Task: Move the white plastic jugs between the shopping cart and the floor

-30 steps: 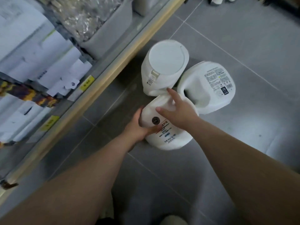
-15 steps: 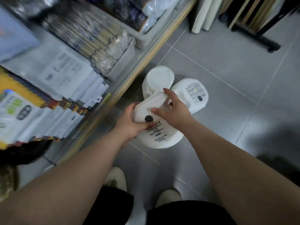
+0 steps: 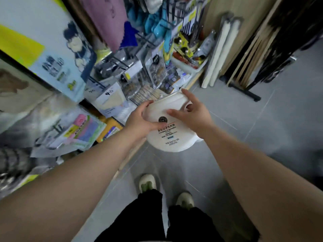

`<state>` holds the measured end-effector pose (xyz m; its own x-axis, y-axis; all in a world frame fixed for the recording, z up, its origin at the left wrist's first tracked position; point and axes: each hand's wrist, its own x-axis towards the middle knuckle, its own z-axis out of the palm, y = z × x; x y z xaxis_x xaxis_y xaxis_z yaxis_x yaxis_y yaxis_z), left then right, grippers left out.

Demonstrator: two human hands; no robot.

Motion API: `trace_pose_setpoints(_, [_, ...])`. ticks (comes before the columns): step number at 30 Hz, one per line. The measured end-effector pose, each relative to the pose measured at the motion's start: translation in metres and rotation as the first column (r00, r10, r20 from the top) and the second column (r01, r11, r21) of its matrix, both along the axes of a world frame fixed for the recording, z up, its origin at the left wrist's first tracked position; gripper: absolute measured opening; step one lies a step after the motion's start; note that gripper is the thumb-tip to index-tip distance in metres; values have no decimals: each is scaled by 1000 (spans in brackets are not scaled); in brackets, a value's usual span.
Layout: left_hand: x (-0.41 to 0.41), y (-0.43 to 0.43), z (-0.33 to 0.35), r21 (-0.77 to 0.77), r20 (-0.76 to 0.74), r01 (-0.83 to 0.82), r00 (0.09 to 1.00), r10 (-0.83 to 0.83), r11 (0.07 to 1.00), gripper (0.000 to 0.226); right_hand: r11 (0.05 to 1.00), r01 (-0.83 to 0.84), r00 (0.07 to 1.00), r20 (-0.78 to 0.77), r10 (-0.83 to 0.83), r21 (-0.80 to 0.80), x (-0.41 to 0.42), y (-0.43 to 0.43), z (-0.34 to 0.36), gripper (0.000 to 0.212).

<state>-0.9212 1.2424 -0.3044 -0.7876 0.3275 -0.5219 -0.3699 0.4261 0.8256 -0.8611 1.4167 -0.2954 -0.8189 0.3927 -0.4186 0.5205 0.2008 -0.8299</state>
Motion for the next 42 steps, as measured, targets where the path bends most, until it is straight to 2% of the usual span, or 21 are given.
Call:
trace_pose_setpoints(7, [21, -34, 79, 36, -116, -109, 987, 112, 993, 92, 994, -80, 986, -151, 68, -74, 5, -23, 65, 92])
trace_pose_setpoints(10, [41, -45, 101, 51, -177, -220, 958, 225, 974, 91, 977, -194, 964, -205, 172, -93, 4, -31, 87, 96])
trace_pose_setpoints(14, [83, -60, 124, 108, -245, -410, 872, 424, 905, 90, 909, -401, 892, -271, 361, -112, 7, -43, 111, 87])
trace_pose_setpoints(19, [161, -94, 137, 163, -269, -639, 704, 657, 752, 82, 737, -673, 713, -311, 628, -56, 23, -90, 129, 81])
trace_pose_setpoints(22, [212, -127, 145, 206, -241, -751, 582, 776, 627, 77, 613, -789, 588, -324, 741, -29, 43, -138, 132, 84])
trace_pose_setpoints(26, [283, -176, 148, 183, -269, -870, 404, 874, 458, 77, 430, -903, 414, -316, 853, -21, 79, -213, 137, 86])
trace_pose_setpoints(32, [394, -260, 153, 193, -288, -963, 130, 949, 190, 80, 187, -982, 180, -346, 921, -14, 162, -346, 143, 96])
trace_pose_setpoints(42, [601, -413, 165, 162, -389, -977, -190, 901, -136, 79, -178, -984, -161, -392, 906, -8, 350, -562, 154, 98])
